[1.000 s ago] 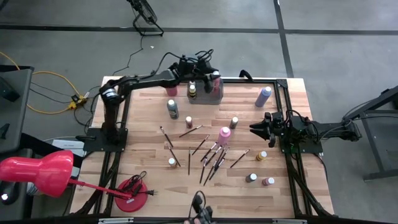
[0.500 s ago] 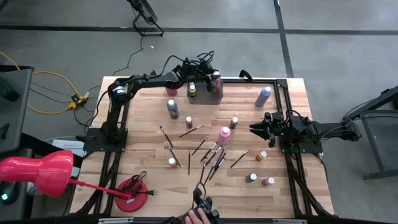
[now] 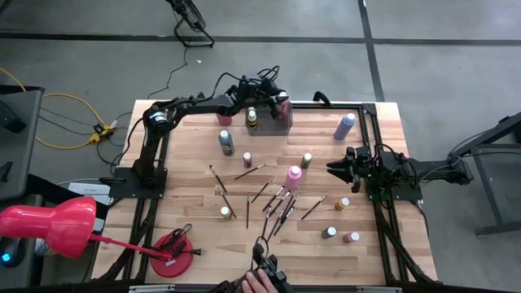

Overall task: Pick & Place Paint Supplies
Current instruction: Put the big red paint bottle into the black bin

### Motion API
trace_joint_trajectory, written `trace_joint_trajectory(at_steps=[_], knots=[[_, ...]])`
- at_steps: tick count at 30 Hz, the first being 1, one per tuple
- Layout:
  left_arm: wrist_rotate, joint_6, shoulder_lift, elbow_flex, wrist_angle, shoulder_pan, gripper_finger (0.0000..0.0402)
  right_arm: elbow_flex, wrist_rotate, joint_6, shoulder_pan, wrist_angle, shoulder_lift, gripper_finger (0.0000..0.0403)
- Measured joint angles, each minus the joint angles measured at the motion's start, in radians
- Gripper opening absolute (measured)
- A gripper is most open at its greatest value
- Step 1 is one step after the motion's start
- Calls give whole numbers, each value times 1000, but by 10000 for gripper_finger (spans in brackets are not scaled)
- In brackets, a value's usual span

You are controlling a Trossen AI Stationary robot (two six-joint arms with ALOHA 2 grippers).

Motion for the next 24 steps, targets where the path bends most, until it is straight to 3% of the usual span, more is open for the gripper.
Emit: trace_joint_trajectory(at_steps=[24], knots=[[19, 51, -2, 1, -21, 0, 150, 0, 0, 0, 0, 0, 0, 123]])
